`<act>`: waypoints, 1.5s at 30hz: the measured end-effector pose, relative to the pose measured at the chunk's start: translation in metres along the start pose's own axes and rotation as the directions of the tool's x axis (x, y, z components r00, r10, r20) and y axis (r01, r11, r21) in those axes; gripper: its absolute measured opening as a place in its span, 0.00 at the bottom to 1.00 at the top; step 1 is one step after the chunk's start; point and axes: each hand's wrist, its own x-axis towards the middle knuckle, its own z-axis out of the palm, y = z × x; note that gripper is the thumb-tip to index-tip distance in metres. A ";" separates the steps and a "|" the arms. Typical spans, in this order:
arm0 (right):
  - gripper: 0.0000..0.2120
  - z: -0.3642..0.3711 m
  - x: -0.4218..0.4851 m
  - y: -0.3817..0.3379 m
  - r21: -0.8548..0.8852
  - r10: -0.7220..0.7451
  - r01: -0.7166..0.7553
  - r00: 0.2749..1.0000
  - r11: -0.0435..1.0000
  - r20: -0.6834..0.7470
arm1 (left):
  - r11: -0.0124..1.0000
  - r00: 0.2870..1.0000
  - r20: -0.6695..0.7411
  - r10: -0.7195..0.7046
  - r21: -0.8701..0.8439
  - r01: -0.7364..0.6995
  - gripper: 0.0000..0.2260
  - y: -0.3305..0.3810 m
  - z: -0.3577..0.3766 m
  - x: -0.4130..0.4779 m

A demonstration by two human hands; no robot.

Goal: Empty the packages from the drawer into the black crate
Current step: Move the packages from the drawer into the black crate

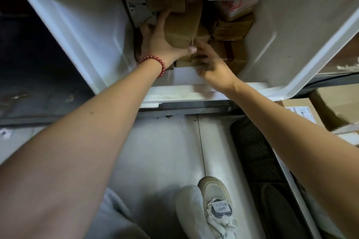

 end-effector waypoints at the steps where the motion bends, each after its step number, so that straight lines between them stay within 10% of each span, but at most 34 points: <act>1: 0.39 -0.002 -0.006 -0.001 -0.007 0.002 -0.002 1.000 1.000 0.025 | 1.000 1.000 -0.016 -0.019 0.013 0.019 0.47 0.000 0.000 -0.007; 7: 0.34 -0.025 -0.053 -0.014 -0.222 0.044 -0.004 0.983 0.975 0.176 | 0.999 1.000 0.007 -0.029 0.029 0.028 0.48 0.008 -0.005 -0.059; 18: 0.37 -0.046 -0.126 -0.038 0.065 0.094 -0.084 0.979 0.994 -0.182 | 0.971 0.957 0.171 0.233 -0.093 -0.220 0.53 0.041 -0.058 -0.152; 30: 0.26 0.004 -0.221 -0.019 0.547 0.394 -0.242 0.902 0.801 -0.178 | 0.945 0.960 0.250 0.123 -0.325 -0.036 0.41 0.038 -0.050 -0.220; 45: 0.33 0.005 -0.233 -0.036 0.577 0.129 -0.008 0.977 0.817 -0.169 | 0.940 0.974 0.165 -0.156 -0.279 0.198 0.46 0.032 -0.047 -0.208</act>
